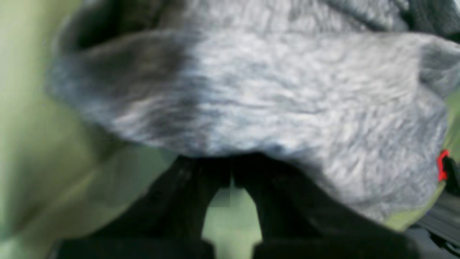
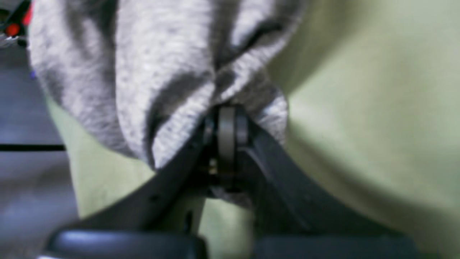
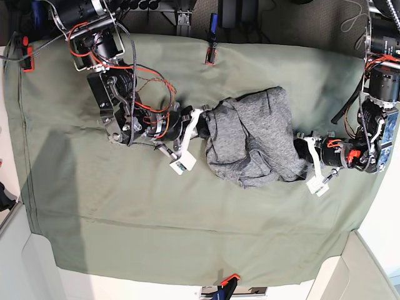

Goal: Fold the T-shirt properly
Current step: 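Hold the bundle with both grippers and press its sides inward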

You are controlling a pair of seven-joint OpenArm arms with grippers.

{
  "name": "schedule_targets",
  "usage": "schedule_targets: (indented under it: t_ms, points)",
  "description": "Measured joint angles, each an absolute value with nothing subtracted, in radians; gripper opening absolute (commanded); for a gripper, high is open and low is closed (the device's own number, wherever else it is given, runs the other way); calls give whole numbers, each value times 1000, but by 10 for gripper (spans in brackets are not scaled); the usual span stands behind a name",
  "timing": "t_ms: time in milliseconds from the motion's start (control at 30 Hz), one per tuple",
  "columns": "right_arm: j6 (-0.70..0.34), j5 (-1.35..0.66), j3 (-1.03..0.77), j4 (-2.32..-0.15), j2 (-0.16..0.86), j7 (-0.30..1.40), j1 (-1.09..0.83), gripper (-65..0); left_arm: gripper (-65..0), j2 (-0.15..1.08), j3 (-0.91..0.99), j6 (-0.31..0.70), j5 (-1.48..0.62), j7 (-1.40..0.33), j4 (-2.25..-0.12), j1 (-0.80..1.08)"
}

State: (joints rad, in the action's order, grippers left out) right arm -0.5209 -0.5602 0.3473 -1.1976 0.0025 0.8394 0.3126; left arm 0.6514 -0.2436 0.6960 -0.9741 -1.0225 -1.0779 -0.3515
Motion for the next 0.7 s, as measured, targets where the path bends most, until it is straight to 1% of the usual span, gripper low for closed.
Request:
schedule_targets:
  t_ms: [67,267,500,700]
  points:
    - [-521,-557,348,-1243,2,854,281,-650,-650,664,-243,696,-995,-1054,-1078,-346]
    - [-525,-574,349,-1299,3,873,224,-650,-650,681,-244,696,-1060,-1052,-1080,-290]
    - [-525,-575,349,-1409,2,884,146,-650,-650,670,-244,696,-1056,-1024,-1080,-285]
    - [-527,-569,345,-1429,3,899,113,-650,-650,654,-243,696,-1057,-1026,-1080,-289]
